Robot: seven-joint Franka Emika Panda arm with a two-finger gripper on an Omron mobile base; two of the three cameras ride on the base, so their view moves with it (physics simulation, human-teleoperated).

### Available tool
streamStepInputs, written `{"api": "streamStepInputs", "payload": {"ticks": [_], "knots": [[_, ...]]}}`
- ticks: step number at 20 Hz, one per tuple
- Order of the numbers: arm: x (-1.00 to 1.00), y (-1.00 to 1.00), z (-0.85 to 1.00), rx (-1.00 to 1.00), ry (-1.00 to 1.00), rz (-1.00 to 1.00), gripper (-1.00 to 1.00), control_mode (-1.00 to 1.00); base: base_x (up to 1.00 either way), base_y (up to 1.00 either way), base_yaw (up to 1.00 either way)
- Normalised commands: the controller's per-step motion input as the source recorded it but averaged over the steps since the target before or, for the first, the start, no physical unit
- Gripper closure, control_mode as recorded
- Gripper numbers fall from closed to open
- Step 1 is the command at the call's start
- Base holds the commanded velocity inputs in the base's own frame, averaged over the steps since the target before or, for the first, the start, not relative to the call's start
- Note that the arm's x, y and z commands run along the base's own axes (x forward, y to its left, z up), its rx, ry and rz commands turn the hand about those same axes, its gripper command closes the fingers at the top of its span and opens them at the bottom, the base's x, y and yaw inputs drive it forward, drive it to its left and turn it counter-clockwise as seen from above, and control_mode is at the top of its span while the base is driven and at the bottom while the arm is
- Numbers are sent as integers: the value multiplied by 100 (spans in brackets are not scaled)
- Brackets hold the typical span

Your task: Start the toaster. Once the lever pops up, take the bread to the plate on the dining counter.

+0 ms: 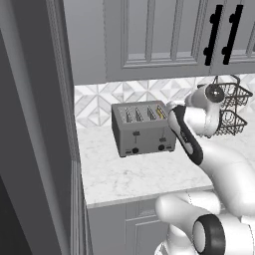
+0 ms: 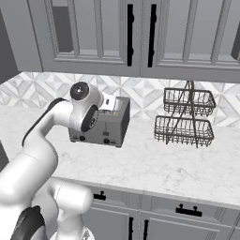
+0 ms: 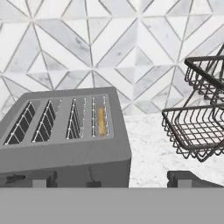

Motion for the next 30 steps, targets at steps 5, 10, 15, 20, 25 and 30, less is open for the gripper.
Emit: {"api": "streamStepInputs", "payload": {"ticks": [5,10,15,20,25,30], "knots": [[-17,3,68,-20,-13,1,-100,-100,0,0,0],[-12,0,22,-3,-6,0,-100,-100,0,0,0],[0,0,0,0,0,0,-100,-100,0,0,0],[0,0,0,0,0,0,-100,-100,0,0,0],[0,0,0,0,0,0,-100,-100,0,0,0],[0,0,0,0,0,0,-100,-100,0,0,0]]}}
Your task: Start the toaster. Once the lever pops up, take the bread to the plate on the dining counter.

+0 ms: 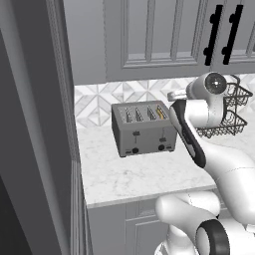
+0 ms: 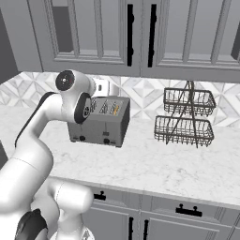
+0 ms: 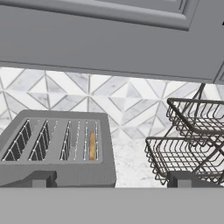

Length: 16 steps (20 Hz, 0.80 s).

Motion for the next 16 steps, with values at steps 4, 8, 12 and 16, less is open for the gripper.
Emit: {"api": "streamStepInputs", "payload": {"ticks": [4,8,12,16], "knots": [[0,0,0,0,0,0,-100,-100,0,0,0],[0,0,0,0,0,0,-100,-100,0,0,0],[0,0,0,0,0,0,-100,-100,0,0,0],[0,0,0,0,0,0,-100,-100,0,0,0]]}}
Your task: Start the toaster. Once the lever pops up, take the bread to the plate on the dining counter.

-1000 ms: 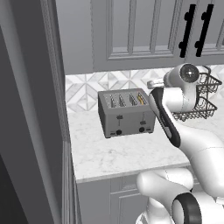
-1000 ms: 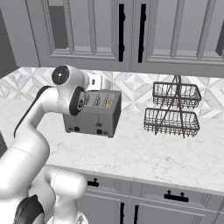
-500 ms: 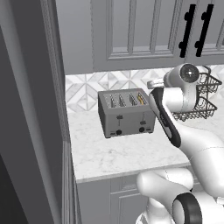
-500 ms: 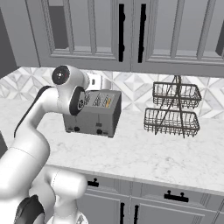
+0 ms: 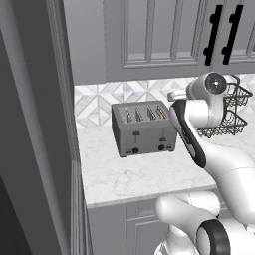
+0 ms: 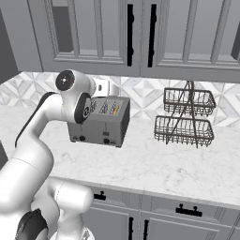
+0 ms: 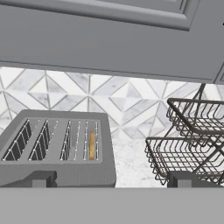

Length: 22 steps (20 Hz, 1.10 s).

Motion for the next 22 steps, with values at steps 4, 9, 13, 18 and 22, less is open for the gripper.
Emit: {"api": "streamStepInputs", "payload": {"ticks": [4,9,13,18,22], "knots": [[0,0,0,0,0,0,-100,-100,0,0,0],[0,0,0,0,0,0,-100,-100,0,0,0],[0,0,0,0,0,0,-100,-100,0,0,0],[0,0,0,0,0,0,-100,-100,0,0,0],[0,0,0,0,0,0,-100,-100,0,0,0]]}}
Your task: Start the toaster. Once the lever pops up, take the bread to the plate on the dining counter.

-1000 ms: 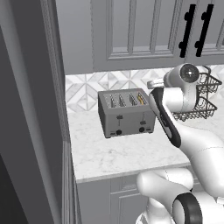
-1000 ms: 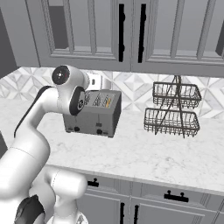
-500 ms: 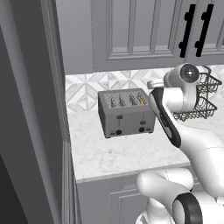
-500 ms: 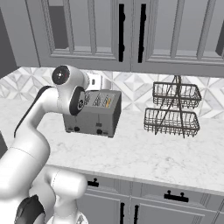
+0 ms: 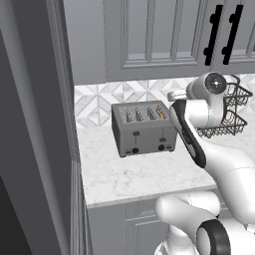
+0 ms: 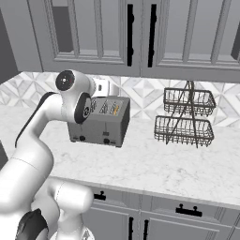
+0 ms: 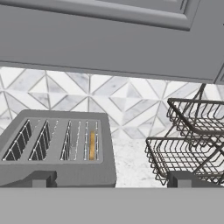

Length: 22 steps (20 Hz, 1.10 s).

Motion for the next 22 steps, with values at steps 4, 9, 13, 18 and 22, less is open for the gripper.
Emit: {"api": "streamStepInputs", "payload": {"ticks": [4,9,13,18,22], "knots": [[0,0,0,0,0,0,-100,-100,0,0,0],[0,0,0,0,0,0,-100,-100,0,0,0],[0,0,0,0,0,0,-100,-100,0,0,0],[0,0,0,0,0,0,-100,-100,0,0,0],[0,0,0,0,0,0,-100,-100,0,0,0]]}}
